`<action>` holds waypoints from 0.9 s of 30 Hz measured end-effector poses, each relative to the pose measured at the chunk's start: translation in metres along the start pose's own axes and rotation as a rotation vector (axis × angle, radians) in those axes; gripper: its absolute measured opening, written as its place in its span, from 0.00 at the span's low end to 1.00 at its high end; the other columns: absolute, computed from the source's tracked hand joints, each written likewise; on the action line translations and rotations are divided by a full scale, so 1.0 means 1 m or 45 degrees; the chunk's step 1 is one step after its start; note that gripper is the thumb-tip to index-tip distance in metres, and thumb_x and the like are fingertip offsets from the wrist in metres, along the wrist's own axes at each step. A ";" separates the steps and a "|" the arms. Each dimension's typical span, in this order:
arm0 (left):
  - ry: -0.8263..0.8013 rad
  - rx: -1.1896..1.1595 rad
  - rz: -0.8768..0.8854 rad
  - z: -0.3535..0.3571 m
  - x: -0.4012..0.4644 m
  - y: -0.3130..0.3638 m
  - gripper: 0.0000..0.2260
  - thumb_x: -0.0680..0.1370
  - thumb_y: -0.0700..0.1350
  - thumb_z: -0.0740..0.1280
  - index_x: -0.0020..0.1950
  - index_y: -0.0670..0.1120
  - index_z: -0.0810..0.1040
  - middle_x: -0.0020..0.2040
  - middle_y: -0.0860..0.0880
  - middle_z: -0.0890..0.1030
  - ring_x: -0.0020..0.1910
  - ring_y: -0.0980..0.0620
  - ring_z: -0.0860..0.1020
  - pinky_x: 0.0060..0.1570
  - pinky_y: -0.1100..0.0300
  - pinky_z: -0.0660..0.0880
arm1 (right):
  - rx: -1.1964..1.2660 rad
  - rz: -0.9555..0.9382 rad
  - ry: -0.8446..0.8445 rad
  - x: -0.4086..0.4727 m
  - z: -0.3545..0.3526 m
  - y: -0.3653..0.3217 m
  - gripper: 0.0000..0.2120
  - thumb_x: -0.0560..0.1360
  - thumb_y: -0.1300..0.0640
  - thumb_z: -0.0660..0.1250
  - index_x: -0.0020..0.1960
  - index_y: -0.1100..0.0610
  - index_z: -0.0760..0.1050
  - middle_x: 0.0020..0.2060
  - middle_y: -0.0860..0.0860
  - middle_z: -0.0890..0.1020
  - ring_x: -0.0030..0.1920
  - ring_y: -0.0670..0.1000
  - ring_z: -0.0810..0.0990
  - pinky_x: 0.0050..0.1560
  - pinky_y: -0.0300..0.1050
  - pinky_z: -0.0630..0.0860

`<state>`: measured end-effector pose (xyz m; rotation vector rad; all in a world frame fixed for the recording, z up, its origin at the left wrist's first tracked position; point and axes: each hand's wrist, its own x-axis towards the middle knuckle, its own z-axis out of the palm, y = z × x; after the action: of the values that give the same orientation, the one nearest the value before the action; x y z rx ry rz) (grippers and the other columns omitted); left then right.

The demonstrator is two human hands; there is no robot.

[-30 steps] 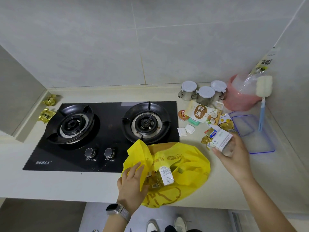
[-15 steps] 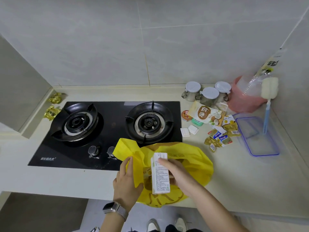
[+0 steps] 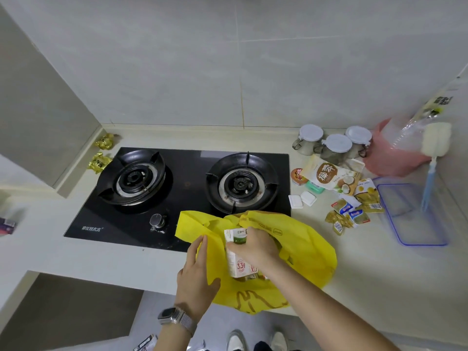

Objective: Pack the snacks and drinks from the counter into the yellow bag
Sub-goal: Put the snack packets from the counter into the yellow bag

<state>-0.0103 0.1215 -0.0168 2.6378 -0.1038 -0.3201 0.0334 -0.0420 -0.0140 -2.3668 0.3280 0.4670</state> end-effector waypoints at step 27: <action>0.013 -0.134 0.208 0.017 0.022 0.019 0.37 0.71 0.42 0.71 0.75 0.47 0.55 0.73 0.49 0.58 0.72 0.49 0.61 0.64 0.64 0.61 | -0.027 0.124 0.665 0.049 -0.107 0.191 0.28 0.67 0.57 0.73 0.65 0.57 0.70 0.61 0.58 0.74 0.62 0.62 0.70 0.61 0.54 0.68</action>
<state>0.0064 0.0940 -0.0268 2.5075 -0.2901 -0.2496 0.0355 -0.2586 -0.0720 -2.4733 0.6778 -0.1171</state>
